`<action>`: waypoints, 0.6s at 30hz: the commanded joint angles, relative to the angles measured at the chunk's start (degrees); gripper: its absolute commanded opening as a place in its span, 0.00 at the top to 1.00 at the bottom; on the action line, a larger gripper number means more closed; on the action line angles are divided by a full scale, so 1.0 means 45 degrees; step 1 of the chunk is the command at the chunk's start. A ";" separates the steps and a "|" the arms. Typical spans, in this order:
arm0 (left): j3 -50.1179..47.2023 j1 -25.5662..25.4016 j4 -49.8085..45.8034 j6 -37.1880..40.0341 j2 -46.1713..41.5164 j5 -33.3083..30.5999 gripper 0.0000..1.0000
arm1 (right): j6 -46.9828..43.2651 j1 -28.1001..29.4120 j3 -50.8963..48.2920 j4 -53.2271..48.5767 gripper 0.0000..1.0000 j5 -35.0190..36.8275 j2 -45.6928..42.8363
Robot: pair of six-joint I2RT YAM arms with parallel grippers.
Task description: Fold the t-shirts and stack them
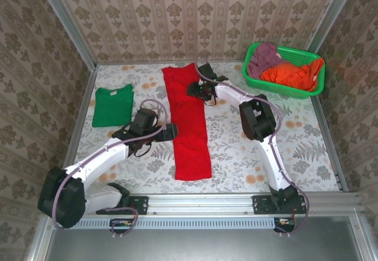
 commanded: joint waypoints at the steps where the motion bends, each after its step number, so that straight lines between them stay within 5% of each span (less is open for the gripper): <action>1: -0.0030 0.0676 0.0265 0.0480 0.0148 0.0450 0.00 | 0.0117 -0.0560 -0.0921 -0.1377 0.43 0.1085 -0.0377; 9: 0.0098 0.1826 0.0589 0.1360 -0.0024 0.1885 0.00 | -0.2402 -0.0586 -0.2064 0.0531 0.32 -0.0558 -0.2777; 18: 0.1966 0.2984 -0.1835 0.5644 -0.1979 0.2071 0.01 | -0.7078 -0.0379 -0.8741 0.2892 0.08 -0.1297 -0.8904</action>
